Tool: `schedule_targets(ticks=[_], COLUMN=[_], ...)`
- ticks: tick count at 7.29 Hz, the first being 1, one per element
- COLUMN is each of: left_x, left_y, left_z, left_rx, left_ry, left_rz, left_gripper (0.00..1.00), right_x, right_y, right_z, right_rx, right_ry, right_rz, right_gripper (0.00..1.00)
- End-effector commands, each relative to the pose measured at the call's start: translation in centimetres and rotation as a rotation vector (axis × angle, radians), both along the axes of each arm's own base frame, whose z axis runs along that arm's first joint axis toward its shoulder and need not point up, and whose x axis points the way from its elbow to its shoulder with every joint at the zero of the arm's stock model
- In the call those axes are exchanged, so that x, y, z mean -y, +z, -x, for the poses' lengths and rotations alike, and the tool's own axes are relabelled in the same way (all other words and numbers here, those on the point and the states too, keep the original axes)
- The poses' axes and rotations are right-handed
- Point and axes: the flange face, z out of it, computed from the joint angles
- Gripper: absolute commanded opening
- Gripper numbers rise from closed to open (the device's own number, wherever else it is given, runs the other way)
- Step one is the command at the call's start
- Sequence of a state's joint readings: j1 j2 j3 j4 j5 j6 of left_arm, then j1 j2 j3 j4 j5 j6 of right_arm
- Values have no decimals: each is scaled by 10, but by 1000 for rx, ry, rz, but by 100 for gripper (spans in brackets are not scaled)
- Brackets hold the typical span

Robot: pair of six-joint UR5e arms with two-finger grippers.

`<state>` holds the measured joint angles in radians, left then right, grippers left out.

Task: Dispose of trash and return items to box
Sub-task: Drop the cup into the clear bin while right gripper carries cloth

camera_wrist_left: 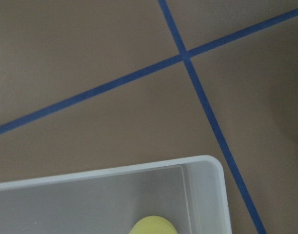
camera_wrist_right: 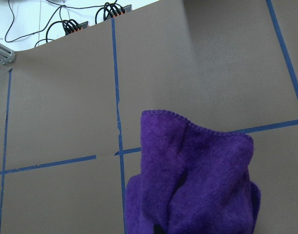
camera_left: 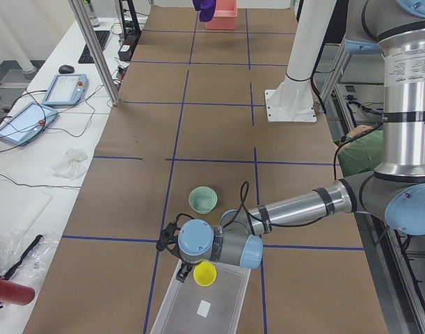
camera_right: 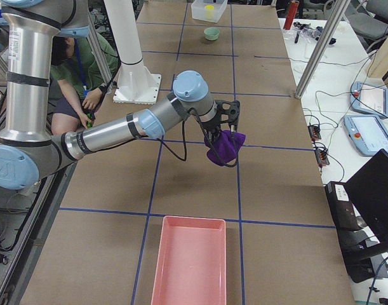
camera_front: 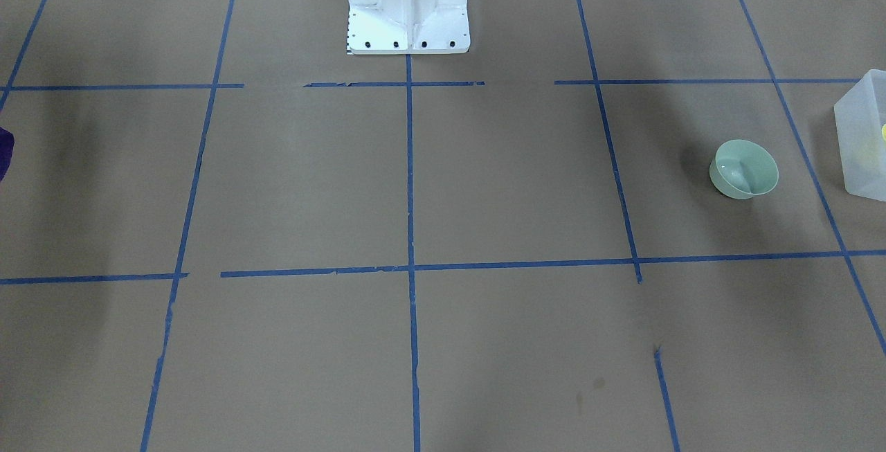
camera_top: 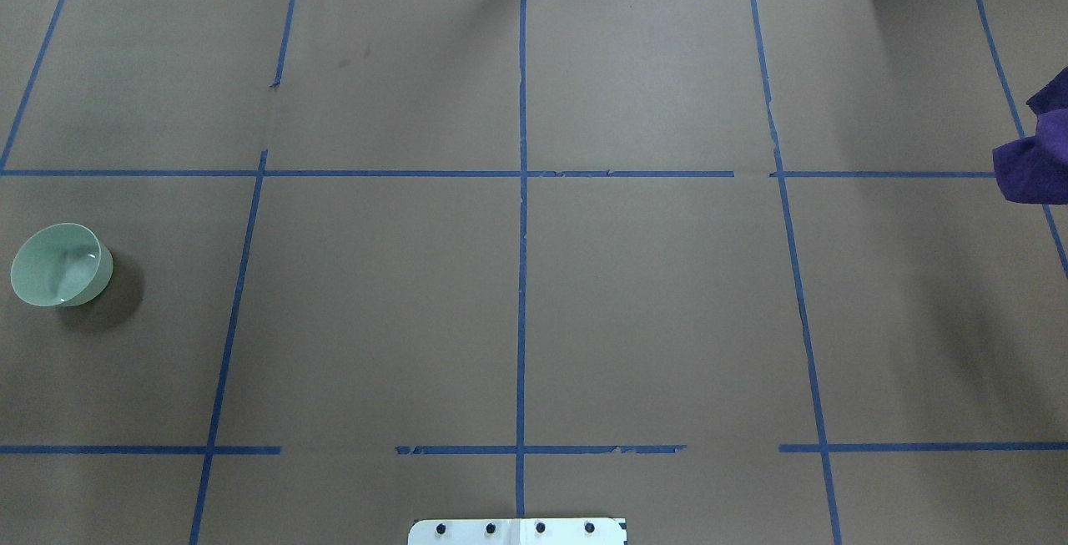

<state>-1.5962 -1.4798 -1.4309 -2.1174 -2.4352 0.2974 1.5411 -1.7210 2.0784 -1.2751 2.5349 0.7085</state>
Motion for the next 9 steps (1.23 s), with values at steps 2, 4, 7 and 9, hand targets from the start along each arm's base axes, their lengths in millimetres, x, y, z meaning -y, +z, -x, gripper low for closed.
schedule_targets(ticks=[2, 4, 7, 9], left_x=[22, 24, -21, -30], left_y=[-131, -136, -89, -57], left_z=[-5, -63, -130, -170], left_rx=[-8, -25, -98, -48], left_ry=[-181, -151, -210, -202], left_rz=[-13, 56, 98, 138], left_gripper=[100, 100, 100, 98], right_x=[-1, -7, -8, -12], right_y=[18, 64, 151, 189], right_z=[-19, -75, -141, -154], right_rx=[-82, -343, -519, -573], right_ry=[-16, -117, -270, -306], right_rz=[-37, -91, -139, -86], right_gripper=[0, 0, 0, 0])
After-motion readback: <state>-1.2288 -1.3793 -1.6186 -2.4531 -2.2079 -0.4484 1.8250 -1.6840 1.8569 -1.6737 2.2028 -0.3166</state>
